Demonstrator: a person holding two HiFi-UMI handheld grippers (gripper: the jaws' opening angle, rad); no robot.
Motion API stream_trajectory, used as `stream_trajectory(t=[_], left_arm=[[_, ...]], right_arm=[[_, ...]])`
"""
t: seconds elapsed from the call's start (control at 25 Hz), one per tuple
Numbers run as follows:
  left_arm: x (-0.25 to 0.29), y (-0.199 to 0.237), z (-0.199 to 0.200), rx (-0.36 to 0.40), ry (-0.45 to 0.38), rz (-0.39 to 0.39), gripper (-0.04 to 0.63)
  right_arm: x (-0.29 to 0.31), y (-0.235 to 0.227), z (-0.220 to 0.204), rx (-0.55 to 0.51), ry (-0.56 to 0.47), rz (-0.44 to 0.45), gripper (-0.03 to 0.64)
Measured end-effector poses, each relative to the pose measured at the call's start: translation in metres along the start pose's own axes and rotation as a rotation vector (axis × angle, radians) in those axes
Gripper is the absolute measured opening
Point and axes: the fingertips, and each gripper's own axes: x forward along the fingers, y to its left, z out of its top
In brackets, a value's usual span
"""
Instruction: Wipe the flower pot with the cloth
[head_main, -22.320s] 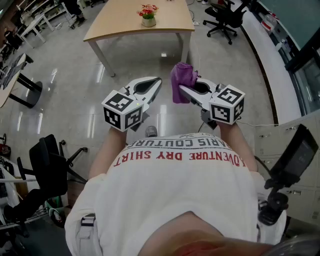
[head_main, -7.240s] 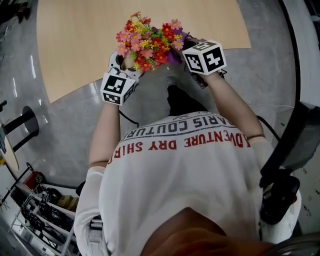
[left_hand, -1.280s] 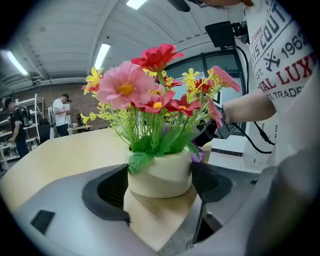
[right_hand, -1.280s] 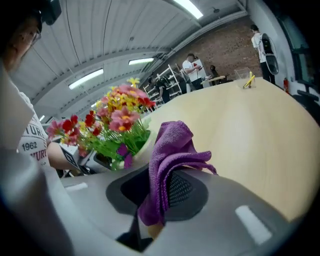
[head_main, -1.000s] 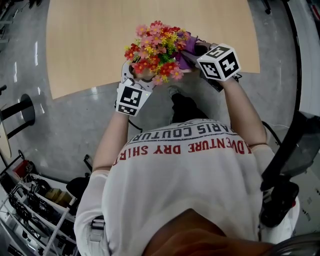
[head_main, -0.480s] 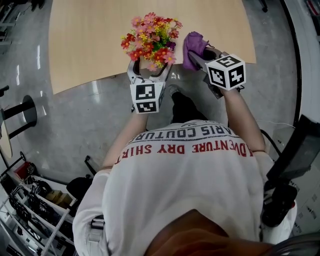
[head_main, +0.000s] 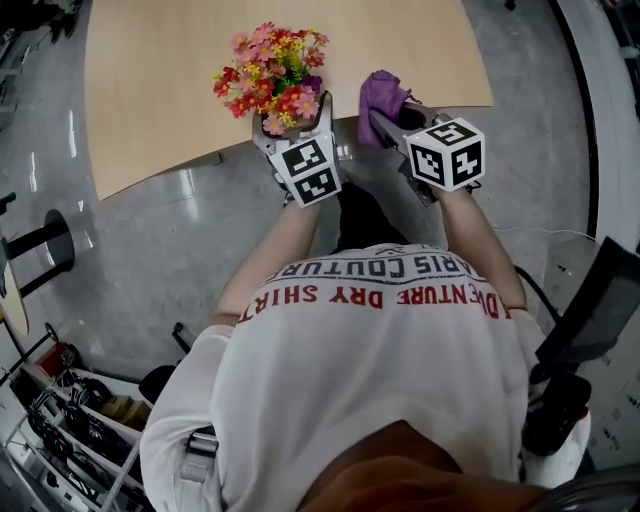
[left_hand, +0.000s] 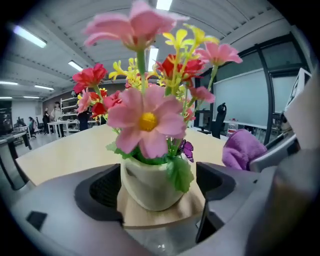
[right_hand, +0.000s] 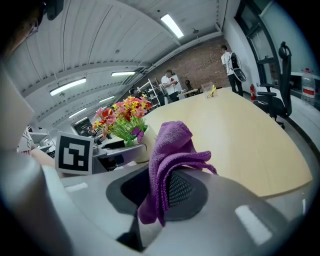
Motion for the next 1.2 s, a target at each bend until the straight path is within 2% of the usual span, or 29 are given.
stream_trajectory(t=[0.12,0.28,0.52,0.88,1.2], left_arm=[[-0.003,0.004,0.008,-0.035,-0.014,0.045,0.457],[-0.004,0.003,0.017,-0.083,-0.023,0.033,0.456],[0.001,0.013,0.009,-0.045,-0.009,-0.019,0.448],[-0.004,0.007,0.015,0.052,-0.018,-0.228,0.448],[0.001,0.025,0.017,0.182,-0.012,-0.526,0.448]], right_arm=[[-0.011,0.006,0.001,-0.003,0.001,-0.002,0.043],[-0.014,0.008,0.004,-0.007,0.001,0.005,0.043],[0.004,0.008,0.013,-0.015,0.003,0.032,0.043],[0.013,0.018,0.038,-0.004,-0.023,0.141,0.043],[0.056,0.029,0.081,-0.011,-0.035,0.224,0.043]])
